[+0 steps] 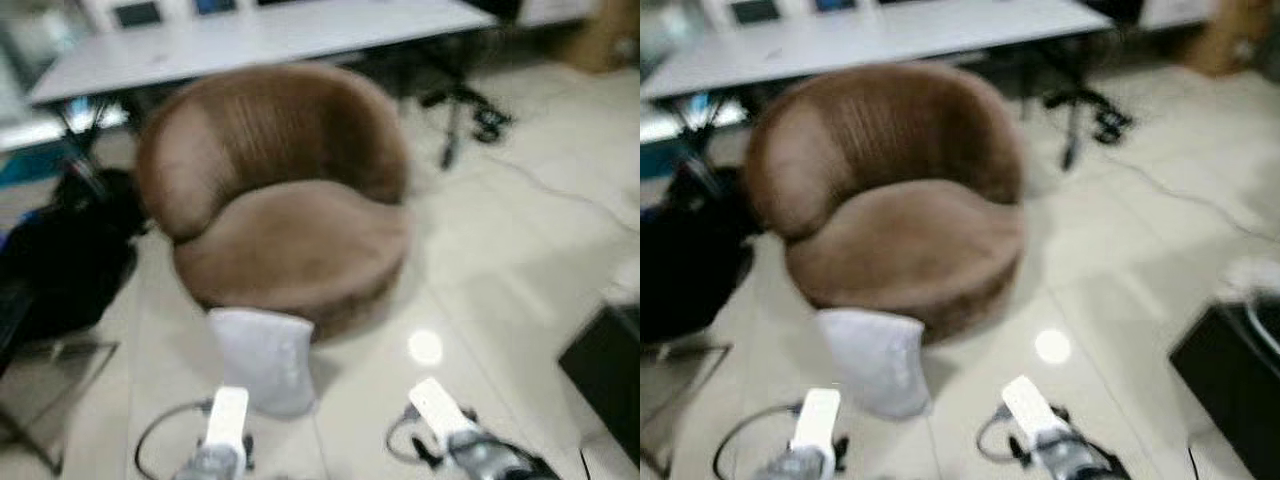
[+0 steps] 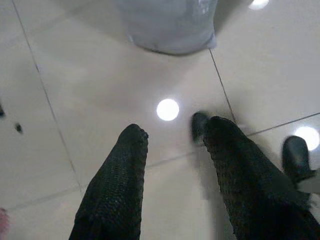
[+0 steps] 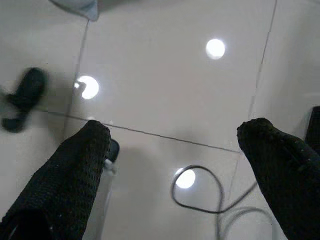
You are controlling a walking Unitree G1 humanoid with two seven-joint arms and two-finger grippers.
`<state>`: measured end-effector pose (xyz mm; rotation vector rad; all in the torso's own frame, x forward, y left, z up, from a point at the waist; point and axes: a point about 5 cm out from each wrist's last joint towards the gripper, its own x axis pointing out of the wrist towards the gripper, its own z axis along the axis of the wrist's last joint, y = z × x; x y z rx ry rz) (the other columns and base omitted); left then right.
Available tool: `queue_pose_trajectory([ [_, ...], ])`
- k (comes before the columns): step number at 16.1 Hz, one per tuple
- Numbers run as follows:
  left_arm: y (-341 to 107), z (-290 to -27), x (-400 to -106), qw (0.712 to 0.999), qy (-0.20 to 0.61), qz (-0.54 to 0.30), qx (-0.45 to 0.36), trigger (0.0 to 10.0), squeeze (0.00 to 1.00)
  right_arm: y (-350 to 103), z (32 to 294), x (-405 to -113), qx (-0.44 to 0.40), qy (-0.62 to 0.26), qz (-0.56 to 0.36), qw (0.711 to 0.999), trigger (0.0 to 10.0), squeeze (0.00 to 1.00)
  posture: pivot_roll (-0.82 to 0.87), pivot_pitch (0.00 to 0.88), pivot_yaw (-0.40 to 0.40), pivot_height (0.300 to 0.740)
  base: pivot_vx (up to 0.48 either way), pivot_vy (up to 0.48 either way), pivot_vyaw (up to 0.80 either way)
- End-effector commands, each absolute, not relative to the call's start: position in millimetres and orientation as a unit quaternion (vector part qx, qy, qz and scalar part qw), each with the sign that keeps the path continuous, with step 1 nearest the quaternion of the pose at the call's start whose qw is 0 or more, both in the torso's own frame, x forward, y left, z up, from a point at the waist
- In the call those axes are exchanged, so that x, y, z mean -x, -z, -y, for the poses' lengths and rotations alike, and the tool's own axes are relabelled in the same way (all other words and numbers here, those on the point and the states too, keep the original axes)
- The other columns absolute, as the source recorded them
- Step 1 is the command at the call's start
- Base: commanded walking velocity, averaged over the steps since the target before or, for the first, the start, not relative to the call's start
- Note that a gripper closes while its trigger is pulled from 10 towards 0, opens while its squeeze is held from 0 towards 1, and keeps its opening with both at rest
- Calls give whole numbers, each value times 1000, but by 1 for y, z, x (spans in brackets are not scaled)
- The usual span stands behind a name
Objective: Move the pillow to the sofa from floor
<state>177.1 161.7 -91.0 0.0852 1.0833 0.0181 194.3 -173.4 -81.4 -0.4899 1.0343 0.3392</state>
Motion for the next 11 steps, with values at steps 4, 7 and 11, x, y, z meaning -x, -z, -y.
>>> queue_pose_trajectory([
  [4, 89, -170, -179, 857, -15, -513, -45, 10000, 0, 79, 164, -199, 232, -173, -476, 830, 10000, 39, -194, 0, 73, 740, 0, 0, 769],
  [7, 90, -170, -179, 857, -15, -514, -46, 10000, 0, 80, 165, -199, 233, -169, -476, 831, 10000, 0, -193, 0, 72, 740, 0, 0, 256],
  [11, 90, -170, -179, 856, -15, -515, -47, 10000, 0, 79, 164, -200, 241, -176, -473, 829, 10000, 0, -196, 0, 74, 740, 0, 0, 172],
])
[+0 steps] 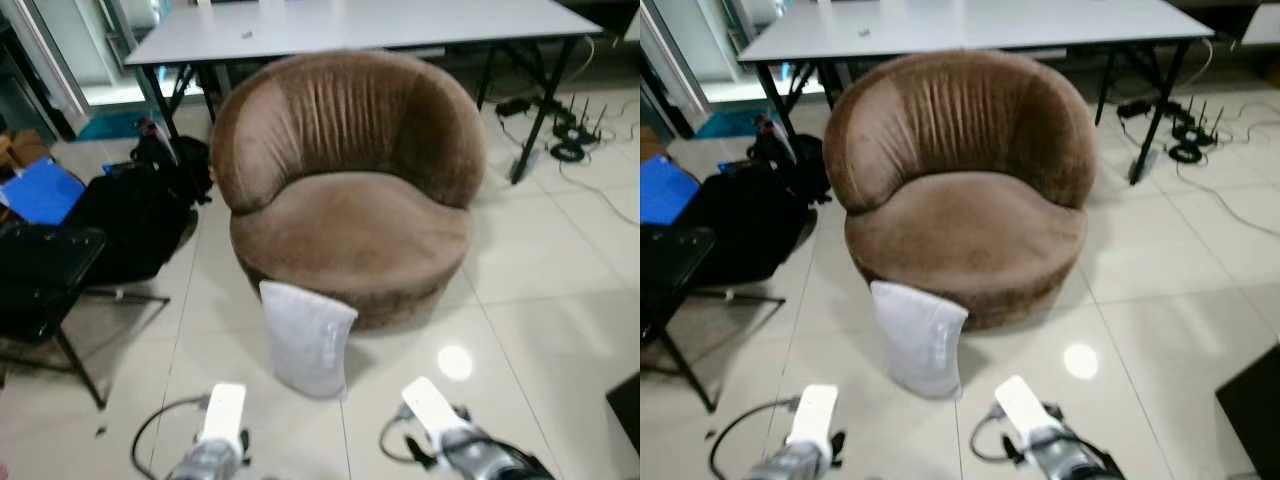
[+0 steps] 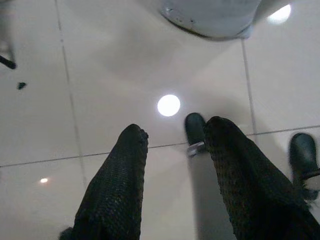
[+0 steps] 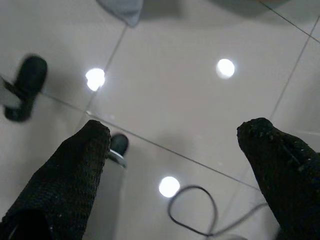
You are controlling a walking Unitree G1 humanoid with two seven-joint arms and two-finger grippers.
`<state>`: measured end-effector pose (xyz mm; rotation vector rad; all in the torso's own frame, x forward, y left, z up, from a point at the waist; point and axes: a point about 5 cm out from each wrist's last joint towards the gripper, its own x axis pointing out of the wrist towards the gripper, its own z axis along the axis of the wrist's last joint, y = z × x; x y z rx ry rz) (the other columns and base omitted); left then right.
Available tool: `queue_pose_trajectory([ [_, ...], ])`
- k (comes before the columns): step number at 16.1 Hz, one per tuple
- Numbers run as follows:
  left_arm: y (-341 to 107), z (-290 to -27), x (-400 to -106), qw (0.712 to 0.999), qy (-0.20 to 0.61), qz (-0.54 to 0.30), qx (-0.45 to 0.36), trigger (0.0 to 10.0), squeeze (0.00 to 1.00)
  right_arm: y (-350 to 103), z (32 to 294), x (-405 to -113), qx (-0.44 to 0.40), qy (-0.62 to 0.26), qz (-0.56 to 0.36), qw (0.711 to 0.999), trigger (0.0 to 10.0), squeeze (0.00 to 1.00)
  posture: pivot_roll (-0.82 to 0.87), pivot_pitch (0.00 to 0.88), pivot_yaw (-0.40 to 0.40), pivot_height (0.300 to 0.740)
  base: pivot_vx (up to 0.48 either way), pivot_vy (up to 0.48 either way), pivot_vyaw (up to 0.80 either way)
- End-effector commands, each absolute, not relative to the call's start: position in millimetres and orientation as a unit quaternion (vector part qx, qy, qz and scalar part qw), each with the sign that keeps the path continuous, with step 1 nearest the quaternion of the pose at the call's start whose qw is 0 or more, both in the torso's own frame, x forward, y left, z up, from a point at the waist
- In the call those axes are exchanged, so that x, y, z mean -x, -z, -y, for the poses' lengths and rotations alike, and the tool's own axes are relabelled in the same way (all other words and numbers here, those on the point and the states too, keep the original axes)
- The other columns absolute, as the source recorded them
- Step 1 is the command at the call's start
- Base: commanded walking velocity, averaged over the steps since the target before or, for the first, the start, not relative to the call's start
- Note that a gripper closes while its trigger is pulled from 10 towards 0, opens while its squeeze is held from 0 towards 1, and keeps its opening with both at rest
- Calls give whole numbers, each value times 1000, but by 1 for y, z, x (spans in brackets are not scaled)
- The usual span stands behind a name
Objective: Move the pillow to the sofa from floor
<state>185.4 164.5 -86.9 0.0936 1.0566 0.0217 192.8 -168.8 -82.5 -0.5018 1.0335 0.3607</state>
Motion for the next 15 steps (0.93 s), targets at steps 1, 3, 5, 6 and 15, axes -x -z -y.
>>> queue_pose_trajectory([
  [1, 90, -170, -179, 856, -14, -515, -47, 10000, 0, 79, 164, -200, 242, -176, -473, 829, 10000, 0, -196, 0, 74, 740, 0, 0, 725],
  [3, 90, -170, -178, 856, -13, -515, -47, 10000, 0, 79, 164, -199, 240, -173, -474, 829, 10000, 0, -197, 0, 74, 740, 0, 0, 363],
  [5, 90, -170, -178, 855, -13, -516, -47, 10000, 0, 80, 165, -199, 242, -172, -475, 828, 10000, 0, -197, 0, 74, 740, 0, 0, 0],
  [6, 90, -170, -178, 855, -13, -516, -47, 10000, 0, 80, 165, -199, 243, -172, -475, 828, 10000, 0, -197, 0, 74, 740, 0, 0, 0],
  [15, 90, -171, -178, 855, -11, -515, -49, 10000, 0, 79, 165, -200, 248, -171, -473, 828, 10000, 0, -199, 0, 73, 740, 0, 0, 179],
])
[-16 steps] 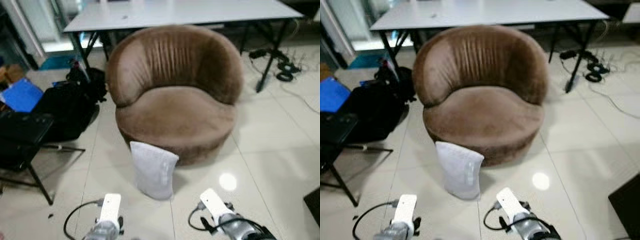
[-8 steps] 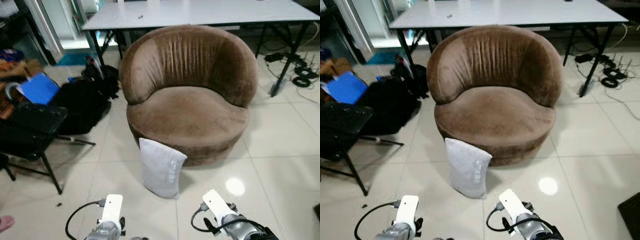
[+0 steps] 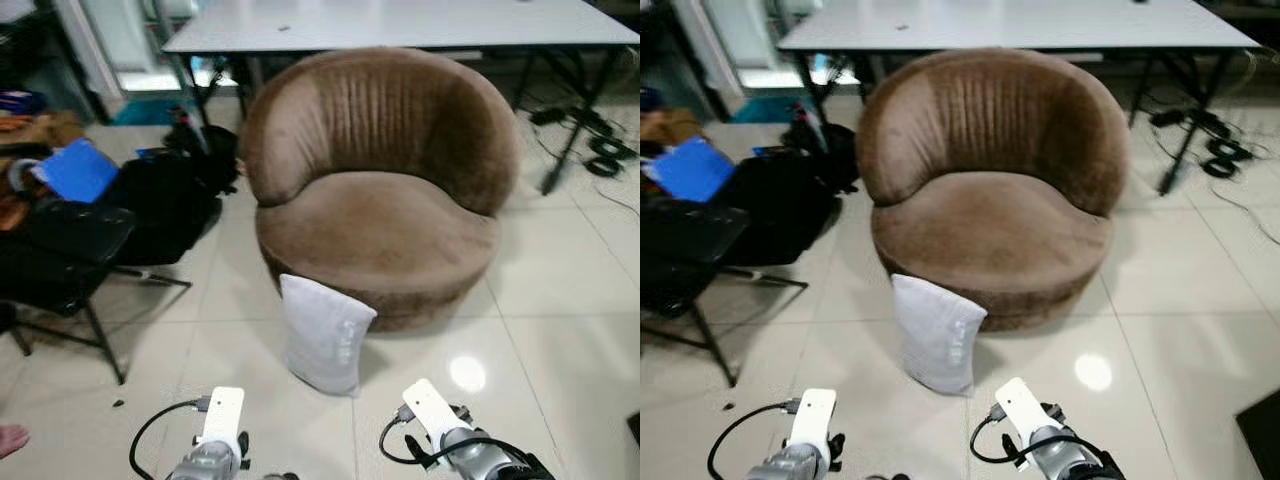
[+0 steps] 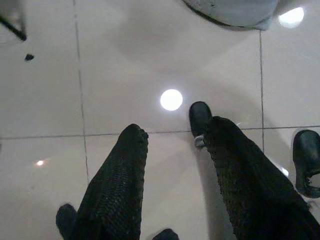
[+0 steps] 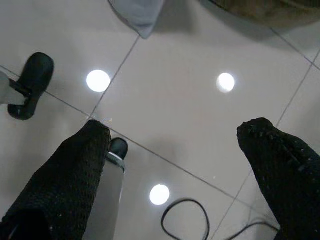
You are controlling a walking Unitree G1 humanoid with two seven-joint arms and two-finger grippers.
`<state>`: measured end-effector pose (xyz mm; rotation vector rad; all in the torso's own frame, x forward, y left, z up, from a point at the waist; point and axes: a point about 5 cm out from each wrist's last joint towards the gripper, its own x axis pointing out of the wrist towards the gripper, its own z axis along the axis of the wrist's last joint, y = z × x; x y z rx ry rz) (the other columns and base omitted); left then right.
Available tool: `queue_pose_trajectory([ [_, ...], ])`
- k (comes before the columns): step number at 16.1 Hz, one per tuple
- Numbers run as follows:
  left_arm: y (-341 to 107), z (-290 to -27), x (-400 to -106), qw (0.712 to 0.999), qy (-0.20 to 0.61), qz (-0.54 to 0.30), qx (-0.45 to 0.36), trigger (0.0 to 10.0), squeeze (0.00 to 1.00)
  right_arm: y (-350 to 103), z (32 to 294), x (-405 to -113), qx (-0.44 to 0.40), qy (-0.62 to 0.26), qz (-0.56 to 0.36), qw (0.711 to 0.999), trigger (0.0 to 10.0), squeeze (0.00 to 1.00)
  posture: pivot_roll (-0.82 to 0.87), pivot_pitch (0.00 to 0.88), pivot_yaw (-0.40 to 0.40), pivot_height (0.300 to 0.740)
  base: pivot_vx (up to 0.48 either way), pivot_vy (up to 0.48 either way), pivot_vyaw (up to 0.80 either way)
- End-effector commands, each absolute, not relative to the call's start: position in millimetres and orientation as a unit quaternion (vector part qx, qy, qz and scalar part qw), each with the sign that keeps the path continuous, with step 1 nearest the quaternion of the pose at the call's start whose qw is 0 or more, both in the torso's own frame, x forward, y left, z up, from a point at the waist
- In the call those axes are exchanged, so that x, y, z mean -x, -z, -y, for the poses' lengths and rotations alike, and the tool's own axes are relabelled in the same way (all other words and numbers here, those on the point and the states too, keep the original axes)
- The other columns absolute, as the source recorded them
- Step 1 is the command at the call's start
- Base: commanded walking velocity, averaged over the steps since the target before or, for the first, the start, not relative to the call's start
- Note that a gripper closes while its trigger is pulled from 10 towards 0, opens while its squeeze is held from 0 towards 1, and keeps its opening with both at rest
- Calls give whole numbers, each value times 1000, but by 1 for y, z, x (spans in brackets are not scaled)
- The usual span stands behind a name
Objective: Move the pillow to the sofa from floor
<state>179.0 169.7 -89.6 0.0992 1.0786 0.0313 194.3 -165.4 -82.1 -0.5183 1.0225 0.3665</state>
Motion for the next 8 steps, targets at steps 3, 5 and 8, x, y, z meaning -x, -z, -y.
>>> queue_pose_trajectory([
  [3, 90, -171, -178, 855, -11, -516, -50, 10000, 0, 80, 165, -199, 246, -168, -476, 828, 10000, 0, -198, 0, 75, 740, 0, 0, 0],
  [5, 90, -171, -178, 855, -11, -515, -50, 10000, 0, 80, 165, -198, 248, -169, -478, 826, 10000, 0, -197, 0, 75, 740, 0, 0, 0],
  [8, 90, -171, -178, 858, -7, -510, -52, 10000, 0, 80, 165, -198, 250, -169, -477, 825, 10000, 0, -197, 0, 75, 740, 0, 0, 0],
])
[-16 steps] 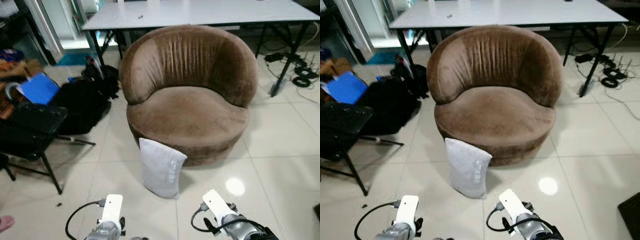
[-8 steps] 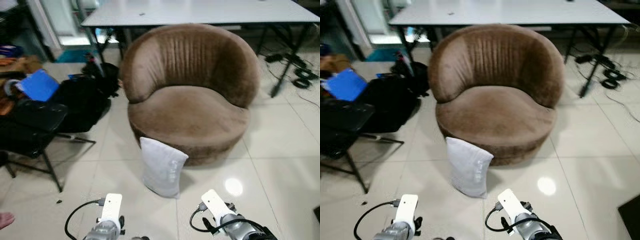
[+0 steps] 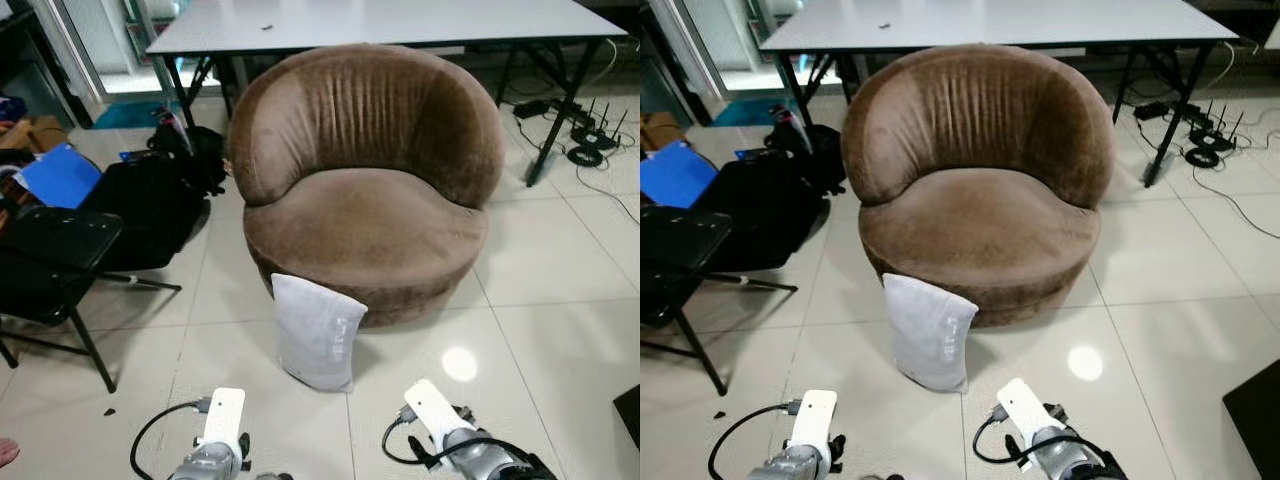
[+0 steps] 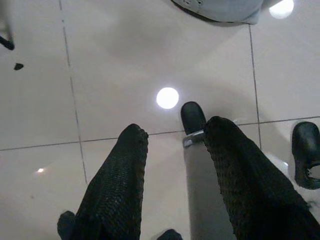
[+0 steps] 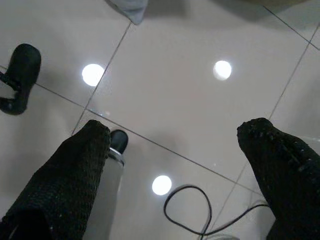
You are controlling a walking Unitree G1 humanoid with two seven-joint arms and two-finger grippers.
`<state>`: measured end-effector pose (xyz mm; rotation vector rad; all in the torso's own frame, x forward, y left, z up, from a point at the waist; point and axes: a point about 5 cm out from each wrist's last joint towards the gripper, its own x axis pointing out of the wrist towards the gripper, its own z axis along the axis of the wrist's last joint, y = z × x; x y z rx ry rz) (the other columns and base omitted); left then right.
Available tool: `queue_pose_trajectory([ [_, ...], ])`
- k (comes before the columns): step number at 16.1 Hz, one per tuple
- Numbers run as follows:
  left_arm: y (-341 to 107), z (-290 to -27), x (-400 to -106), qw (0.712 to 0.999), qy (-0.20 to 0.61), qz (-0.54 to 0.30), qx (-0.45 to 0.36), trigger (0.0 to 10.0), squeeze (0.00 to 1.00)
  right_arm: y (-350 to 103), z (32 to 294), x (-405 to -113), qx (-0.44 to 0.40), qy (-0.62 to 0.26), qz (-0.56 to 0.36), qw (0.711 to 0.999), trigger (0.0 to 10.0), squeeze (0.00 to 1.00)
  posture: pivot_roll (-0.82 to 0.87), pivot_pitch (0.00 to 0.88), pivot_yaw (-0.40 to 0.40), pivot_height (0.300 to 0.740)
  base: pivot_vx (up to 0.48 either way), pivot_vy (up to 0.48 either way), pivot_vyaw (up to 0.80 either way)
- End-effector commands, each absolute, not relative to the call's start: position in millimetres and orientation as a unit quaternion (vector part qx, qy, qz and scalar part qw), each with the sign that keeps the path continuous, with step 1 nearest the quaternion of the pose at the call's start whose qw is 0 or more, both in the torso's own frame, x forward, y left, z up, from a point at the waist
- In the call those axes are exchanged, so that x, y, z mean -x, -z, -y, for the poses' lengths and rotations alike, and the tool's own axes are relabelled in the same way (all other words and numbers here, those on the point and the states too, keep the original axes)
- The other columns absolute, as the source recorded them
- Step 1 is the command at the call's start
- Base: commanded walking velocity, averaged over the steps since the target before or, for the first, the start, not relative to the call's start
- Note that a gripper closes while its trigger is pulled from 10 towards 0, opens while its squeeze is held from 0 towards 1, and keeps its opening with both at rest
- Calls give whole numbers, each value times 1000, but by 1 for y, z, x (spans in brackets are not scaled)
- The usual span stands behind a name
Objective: Move the pillow to the sofa from floor
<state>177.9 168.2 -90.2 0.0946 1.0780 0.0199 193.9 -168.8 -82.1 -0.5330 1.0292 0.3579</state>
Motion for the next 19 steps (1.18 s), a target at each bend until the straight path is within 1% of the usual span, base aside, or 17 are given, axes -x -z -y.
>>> queue_pose_trajectory([
  [1, 90, -170, -178, 859, -6, -510, -52, 10000, 0, 80, 165, -198, 250, -169, -477, 825, 10000, 0, -197, 0, 74, 740, 0, 0, 0],
  [7, 91, -170, -177, 858, -9, -512, -46, 10000, 0, 81, 165, -196, 248, -169, -479, 825, 10000, 0, -196, 0, 74, 740, 0, 0, 0],
  [8, 91, -170, -176, 857, -8, -512, -47, 10000, 0, 82, 166, -195, 243, -162, -484, 825, 10000, 0, -202, 0, 77, 740, 0, 0, 0],
  [10, 91, -170, -175, 857, -7, -514, -47, 10000, 0, 84, 166, -190, 208, -152, -505, 824, 10000, 0, -203, 0, 79, 740, 0, 0, 0],
  [19, 92, -169, -175, 855, -10, -516, -45, 10000, 0, 83, 168, -192, 226, -154, -498, 823, 10000, 0, -188, 0, 73, 740, 0, 0, 0],
])
